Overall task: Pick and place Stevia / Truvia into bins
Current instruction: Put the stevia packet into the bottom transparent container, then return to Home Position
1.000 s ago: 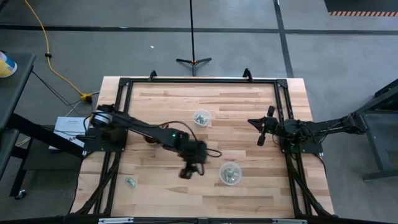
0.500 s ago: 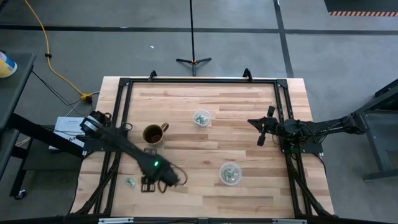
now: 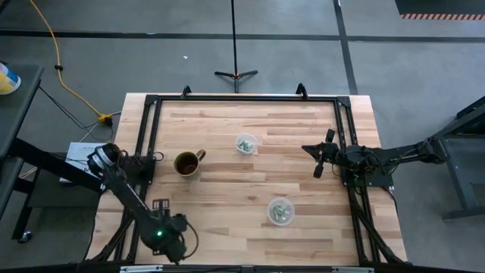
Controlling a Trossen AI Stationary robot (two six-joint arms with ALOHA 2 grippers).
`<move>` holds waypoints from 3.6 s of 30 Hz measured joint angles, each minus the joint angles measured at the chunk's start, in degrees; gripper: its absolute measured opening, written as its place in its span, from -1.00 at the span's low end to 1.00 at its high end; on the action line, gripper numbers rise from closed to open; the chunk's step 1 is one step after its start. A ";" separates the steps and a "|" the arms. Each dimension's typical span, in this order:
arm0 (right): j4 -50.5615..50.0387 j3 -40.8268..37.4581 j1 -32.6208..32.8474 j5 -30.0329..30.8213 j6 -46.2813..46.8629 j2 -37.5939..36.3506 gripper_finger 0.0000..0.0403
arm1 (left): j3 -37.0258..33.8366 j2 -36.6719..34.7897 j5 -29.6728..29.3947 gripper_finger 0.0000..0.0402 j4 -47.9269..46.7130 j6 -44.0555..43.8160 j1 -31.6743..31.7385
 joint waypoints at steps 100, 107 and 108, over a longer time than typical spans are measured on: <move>-0.16 0.00 0.02 0.13 -0.33 0.76 -0.99 | 1.14 6.12 -24.11 0.00 79.11 63.37 36.76; -0.16 0.00 -0.01 0.70 -0.33 0.76 -1.00 | -20.96 -8.60 -25.45 -0.37 96.06 63.89 37.33; -0.16 0.00 0.02 0.69 -0.33 0.75 -0.99 | -24.68 -11.25 -25.80 -0.43 99.00 63.77 37.75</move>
